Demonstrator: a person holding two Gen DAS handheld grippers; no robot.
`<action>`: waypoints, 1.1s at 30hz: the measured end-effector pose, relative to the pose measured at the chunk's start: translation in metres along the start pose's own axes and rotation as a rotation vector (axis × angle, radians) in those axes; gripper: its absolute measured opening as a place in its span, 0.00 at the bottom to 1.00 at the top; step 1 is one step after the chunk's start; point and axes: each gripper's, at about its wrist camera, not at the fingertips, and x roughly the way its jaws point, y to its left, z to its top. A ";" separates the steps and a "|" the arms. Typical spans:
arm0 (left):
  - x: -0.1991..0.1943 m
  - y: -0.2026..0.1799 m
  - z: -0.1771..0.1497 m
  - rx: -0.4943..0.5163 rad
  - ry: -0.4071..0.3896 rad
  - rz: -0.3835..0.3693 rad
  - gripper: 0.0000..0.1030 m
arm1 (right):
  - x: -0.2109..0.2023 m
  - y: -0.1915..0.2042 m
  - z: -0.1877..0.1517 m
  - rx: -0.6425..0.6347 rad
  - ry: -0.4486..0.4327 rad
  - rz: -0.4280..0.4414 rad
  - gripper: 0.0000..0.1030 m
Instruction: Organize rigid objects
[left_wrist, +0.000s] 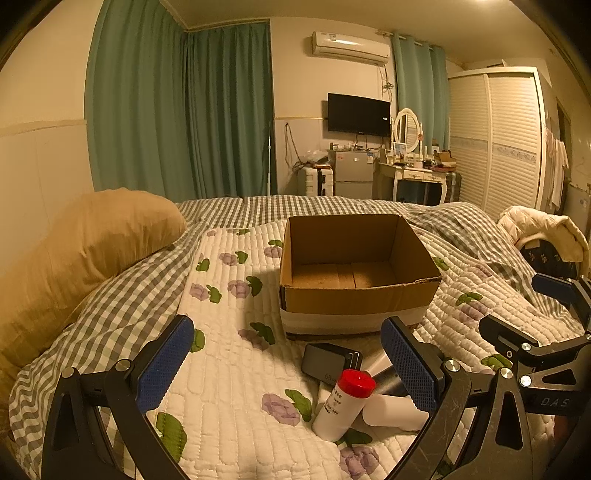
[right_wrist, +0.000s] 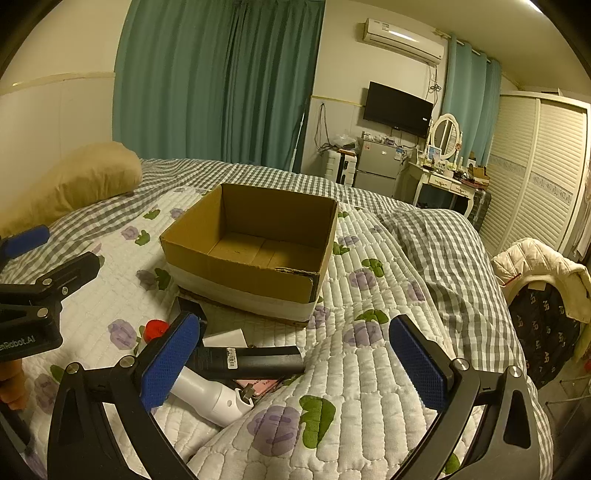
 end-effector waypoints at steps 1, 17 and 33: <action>0.001 0.000 0.000 0.003 0.003 0.005 1.00 | 0.000 0.001 0.000 -0.003 0.001 0.000 1.00; 0.037 0.017 -0.039 0.029 0.253 0.090 1.00 | 0.076 0.053 -0.043 -0.283 0.377 0.183 0.80; 0.058 0.001 -0.054 0.087 0.367 0.030 0.99 | 0.081 0.049 -0.036 -0.250 0.389 0.233 0.43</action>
